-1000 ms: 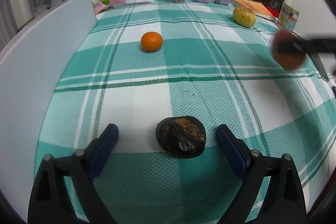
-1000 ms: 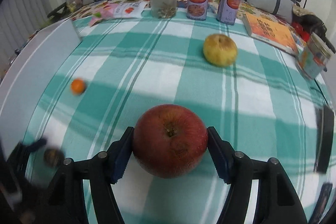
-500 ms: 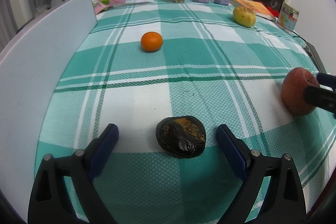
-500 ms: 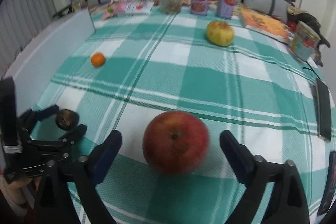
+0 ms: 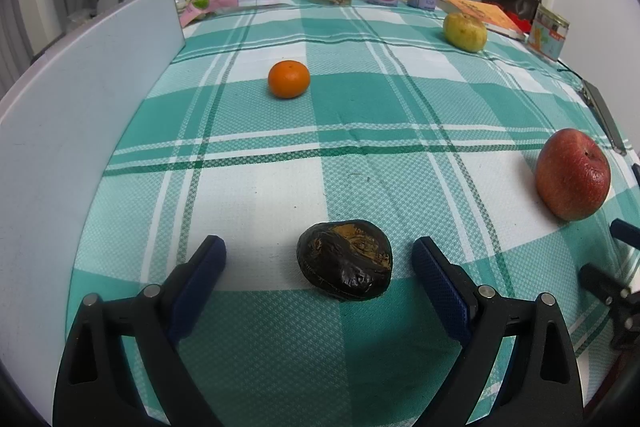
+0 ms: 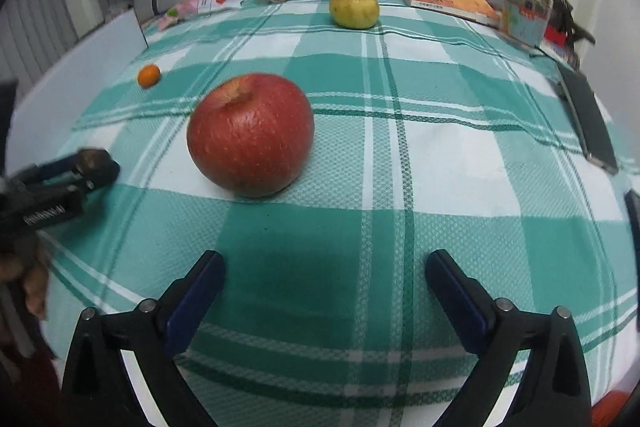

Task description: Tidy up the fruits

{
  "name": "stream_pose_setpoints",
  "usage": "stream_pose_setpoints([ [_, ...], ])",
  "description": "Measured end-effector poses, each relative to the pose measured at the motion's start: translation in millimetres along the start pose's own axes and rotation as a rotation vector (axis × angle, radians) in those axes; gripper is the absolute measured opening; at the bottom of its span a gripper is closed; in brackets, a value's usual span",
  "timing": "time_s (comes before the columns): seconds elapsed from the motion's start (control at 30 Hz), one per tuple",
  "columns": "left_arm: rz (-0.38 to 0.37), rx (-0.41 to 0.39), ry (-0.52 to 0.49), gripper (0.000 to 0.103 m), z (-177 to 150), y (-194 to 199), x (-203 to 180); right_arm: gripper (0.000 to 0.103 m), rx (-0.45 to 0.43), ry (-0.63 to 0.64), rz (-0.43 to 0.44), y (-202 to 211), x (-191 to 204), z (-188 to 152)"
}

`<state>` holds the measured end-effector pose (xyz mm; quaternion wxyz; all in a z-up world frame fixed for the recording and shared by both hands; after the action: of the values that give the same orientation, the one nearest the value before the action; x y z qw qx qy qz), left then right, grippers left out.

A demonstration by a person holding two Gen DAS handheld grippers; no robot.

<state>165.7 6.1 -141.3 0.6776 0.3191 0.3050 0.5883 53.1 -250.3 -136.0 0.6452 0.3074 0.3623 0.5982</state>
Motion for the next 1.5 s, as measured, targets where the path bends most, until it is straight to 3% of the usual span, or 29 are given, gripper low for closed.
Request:
stream_pose_setpoints([
  [0.13, 0.0, 0.0, 0.0, 0.095, 0, 0, 0, 0.103, -0.042, 0.005, -0.006, 1, -1, -5],
  [0.53, -0.003, 0.003, 0.002, 0.096, 0, -1, 0, 0.103, -0.056, 0.013, -0.007, 1, -1, -6],
  [0.63, -0.032, 0.041, -0.02, 0.096, 1, 1, 2, 0.103, -0.058, 0.016, -0.006, 1, -1, -5],
  [0.7, -0.093, 0.077, -0.029, 0.095, -2, 10, 7, 0.103, -0.06, 0.017, -0.006, 1, -1, -5],
  [0.77, -0.154, 0.059, -0.027, 0.095, -6, 25, 12, 0.103, -0.061, 0.017, -0.006, 1, -1, -6],
  [0.93, -0.125, 0.047, -0.096, 0.093, 2, 26, -6, 0.103, -0.061, 0.011, -0.004, 2, -1, -6],
  [0.97, -0.119, 0.045, -0.096, 0.09, 5, 23, -10, 0.103, -0.056, 0.011, 0.002, 2, -2, -6],
  [1.03, -0.097, 0.058, -0.097, 0.068, 10, 15, -12, 0.103, -0.02, -0.001, 0.042, 6, -7, -3],
  [1.07, -0.093, 0.077, -0.097, 0.044, 10, 11, -13, 0.103, -0.02, -0.023, 0.066, 9, -9, -2],
  [1.17, -0.09, 0.094, -0.078, 0.042, 9, 7, -10, 0.103, -0.061, -0.062, 0.116, 19, -10, 18],
  [1.37, -0.127, 0.133, 0.056, 0.042, 8, 24, 7, 0.102, 0.003, 0.149, 0.075, -3, 35, 64],
  [1.4, -0.138, 0.137, 0.076, 0.042, 8, 29, 9, 0.097, 0.018, 0.153, 0.07, -9, 38, 70],
  [1.43, -0.145, 0.139, 0.085, 0.042, 8, 33, 10, 0.083, 0.043, 0.148, 0.075, -14, 38, 73],
  [1.5, -0.161, 0.142, 0.1, 0.042, 8, 46, 13, 0.068, 0.084, 0.112, 0.071, -22, 34, 78],
])
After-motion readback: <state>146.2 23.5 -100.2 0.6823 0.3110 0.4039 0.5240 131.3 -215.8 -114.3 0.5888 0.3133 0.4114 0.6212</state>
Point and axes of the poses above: each gripper's, at about its wrist camera, not at the fingertips, and y roughly against the way its jaws point, x to its left, z to its top, the point moved 2 cm from there along -y, roughly the way its jaws point, and after that the axes turned 3 degrees about y, right-handed, at the moved point
